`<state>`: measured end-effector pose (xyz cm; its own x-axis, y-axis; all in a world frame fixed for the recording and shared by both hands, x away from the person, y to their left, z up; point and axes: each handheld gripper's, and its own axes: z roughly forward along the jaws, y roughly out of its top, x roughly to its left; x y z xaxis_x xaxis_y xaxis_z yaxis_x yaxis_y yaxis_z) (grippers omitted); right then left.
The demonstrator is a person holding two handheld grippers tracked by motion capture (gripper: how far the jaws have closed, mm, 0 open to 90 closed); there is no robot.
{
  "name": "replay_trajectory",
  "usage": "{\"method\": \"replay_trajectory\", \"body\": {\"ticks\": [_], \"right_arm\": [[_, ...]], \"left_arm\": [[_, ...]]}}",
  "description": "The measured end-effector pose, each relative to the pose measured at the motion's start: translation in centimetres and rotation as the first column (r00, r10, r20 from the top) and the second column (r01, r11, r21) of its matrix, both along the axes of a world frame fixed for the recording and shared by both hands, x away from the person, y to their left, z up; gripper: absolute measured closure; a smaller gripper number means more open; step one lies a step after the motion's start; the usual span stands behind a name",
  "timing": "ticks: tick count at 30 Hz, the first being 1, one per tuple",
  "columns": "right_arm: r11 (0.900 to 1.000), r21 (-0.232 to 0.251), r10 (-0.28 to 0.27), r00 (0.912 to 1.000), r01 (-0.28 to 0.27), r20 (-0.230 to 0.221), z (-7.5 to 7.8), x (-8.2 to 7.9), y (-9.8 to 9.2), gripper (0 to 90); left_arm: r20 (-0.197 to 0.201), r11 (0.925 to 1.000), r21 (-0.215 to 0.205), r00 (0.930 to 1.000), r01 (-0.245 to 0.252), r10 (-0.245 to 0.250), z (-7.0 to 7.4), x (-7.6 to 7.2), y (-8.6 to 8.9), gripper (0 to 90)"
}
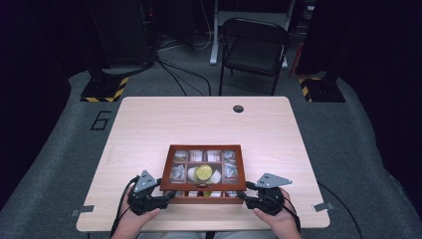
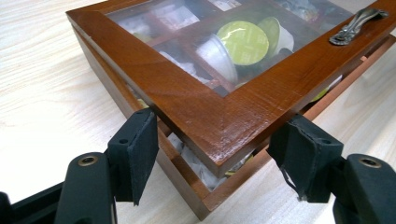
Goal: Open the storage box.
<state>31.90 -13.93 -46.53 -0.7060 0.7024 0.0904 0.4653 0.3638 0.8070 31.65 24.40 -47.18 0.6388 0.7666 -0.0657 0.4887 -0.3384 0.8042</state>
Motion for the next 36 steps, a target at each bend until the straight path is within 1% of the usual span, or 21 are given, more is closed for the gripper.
{"method": "replay_trajectory", "body": {"ticks": [2,7,9,12,15,16,17,20,22,23,24,26,27,29,31,33,34,35,36], "right_arm": [[1.000,-0.011,0.008,1.0000,-0.008,0.001,-0.1,0.0,0.0,51.3],[1.000,-0.014,0.003,1.0000,-0.004,-0.002,-0.1,0.1,0.1,50.8],[1.000,-0.015,0.004,1.0000,-0.004,0.000,-0.1,0.1,0.1,50.5],[1.000,-0.013,0.004,1.0000,-0.004,0.005,-0.1,0.1,0.1,49.8],[1.000,-0.021,0.002,1.0000,-0.002,0.010,-0.1,0.1,0.1,47.7],[1.000,-0.019,0.004,0.9999,-0.004,0.010,0.0,0.1,0.1,47.4],[1.000,-0.016,0.001,1.0000,-0.001,0.009,0.0,0.1,0.1,47.1],[1.000,-0.010,-0.005,0.9999,0.005,0.015,0.1,0.1,0.1,46.0],[1.000,-0.011,-0.004,0.9998,0.004,0.017,0.2,0.2,0.1,43.7],[1.000,-0.012,-0.006,0.9999,0.006,0.016,0.3,0.3,0.1,42.5],[1.000,-0.008,-0.015,0.9998,0.015,0.011,0.4,0.4,0.1,41.4],[1.000,0.001,-0.008,1.0000,0.008,0.006,0.6,0.7,0.0,38.5],[1.000,0.006,-0.013,0.9999,0.013,0.001,0.7,0.9,0.1,38.0],[1.000,0.006,-0.018,0.9998,0.018,0.004,0.9,1.1,0.2,38.0],[1.000,-0.001,-0.019,0.9997,0.019,0.017,1.2,1.1,0.4,37.9],[1.000,0.004,-0.019,0.9995,0.019,0.026,1.5,1.2,0.5,37.0],[1.000,0.007,-0.018,0.9994,0.017,0.029,1.6,1.3,0.5,36.6],[1.000,0.006,-0.022,0.9992,0.021,0.032,1.8,1.3,0.6,36.4],[1.000,0.012,-0.025,0.9991,0.024,0.033,1.9,1.3,0.6,36.1]], "left_arm": [[-0.011,1.0000,0.002,0.9999,0.007,-0.007,0.0,0.0,0.0,32.8],[-0.011,1.0000,0.001,0.9999,0.004,-0.004,-0.1,0.0,0.0,32.8],[-0.018,0.9999,0.007,0.9997,0.015,-0.015,0.0,0.1,0.1,32.8],[-0.011,0.9999,0.003,0.9999,0.012,-0.012,0.0,0.1,0.1,32.8],[-0.018,0.9999,0.000,0.9997,0.014,-0.014,0.1,0.1,0.1,32.8],[-0.014,0.9999,-0.002,0.9998,0.012,-0.012,0.1,0.1,0.1,32.8],[-0.020,0.9999,-0.005,0.9997,0.013,-0.013,0.2,0.1,0.2,32.8],[-0.023,0.9997,-0.023,0.9997,0.005,-0.006,0.4,0.1,0.2,32.8],[-0.016,0.9999,-0.016,0.9999,0.001,-0.002,0.5,0.2,0.1,32.5],[-0.024,0.9999,-0.016,0.9997,0.004,-0.005,0.7,0.3,0.1,32.3],[-0.025,0.9998,-0.018,0.9997,0.000,0.000,0.8,0.4,0.1,32.1],[-0.024,0.9996,-0.026,0.9997,-0.010,0.009,1.0,0.5,0.0,31.9],[-0.021,0.9996,-0.023,0.9997,-0.012,0.012,1.1,0.6,-0.1,31.9],[-0.022,0.9994,-0.028,0.9995,-0.022,0.021,1.4,0.7,-0.1,31.8],[-0.029,0.9991,-0.034,0.9993,-0.026,0.025,1.7,0.8,-0.1,31.8],[-0.028,0.9988,-0.036,0.9991,-0.033,0.032,1.9,1.0,-0.1,31.7],[-0.027,0.9977,-0.050,0.9986,-0.047,0.045,2.0,1.0,-0.2,31.0],[-0.026,0.9977,-0.047,0.9985,-0.048,0.047,2.2,1.1,-0.2,30.1],[-0.028,0.9967,-0.057,0.9980,-0.058,0.056,2.3,1.1,-0.2,29.3]]}}
